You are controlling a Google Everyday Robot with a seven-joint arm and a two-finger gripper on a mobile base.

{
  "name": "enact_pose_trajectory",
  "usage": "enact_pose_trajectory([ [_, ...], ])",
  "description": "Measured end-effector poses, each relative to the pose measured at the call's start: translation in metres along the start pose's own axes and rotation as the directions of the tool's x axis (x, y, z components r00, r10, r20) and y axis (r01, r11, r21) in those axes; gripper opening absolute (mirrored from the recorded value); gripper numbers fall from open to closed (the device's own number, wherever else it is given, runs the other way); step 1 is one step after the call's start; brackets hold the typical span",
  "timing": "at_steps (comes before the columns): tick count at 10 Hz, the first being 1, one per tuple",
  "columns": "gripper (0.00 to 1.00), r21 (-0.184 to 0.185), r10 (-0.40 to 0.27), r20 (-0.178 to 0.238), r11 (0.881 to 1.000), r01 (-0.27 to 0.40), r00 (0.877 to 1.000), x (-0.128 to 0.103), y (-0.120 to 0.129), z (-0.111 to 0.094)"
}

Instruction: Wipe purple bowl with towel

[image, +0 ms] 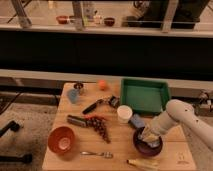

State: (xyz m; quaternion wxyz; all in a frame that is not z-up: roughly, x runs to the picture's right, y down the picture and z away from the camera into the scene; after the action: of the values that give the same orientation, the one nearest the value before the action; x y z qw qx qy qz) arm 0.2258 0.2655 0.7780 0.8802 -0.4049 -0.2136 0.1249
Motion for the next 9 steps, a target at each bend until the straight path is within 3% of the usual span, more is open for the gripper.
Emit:
enact_pose_trajectory([
  [4, 0.00, -0.016, -0.035, 0.004, 0.999, 0.035, 0.999, 0.002, 0.022, -0.003],
  [9, 0.00, -0.058, -0.129, 0.007, 0.990, 0.129, 0.992, -0.023, 0.049, 0.004],
])
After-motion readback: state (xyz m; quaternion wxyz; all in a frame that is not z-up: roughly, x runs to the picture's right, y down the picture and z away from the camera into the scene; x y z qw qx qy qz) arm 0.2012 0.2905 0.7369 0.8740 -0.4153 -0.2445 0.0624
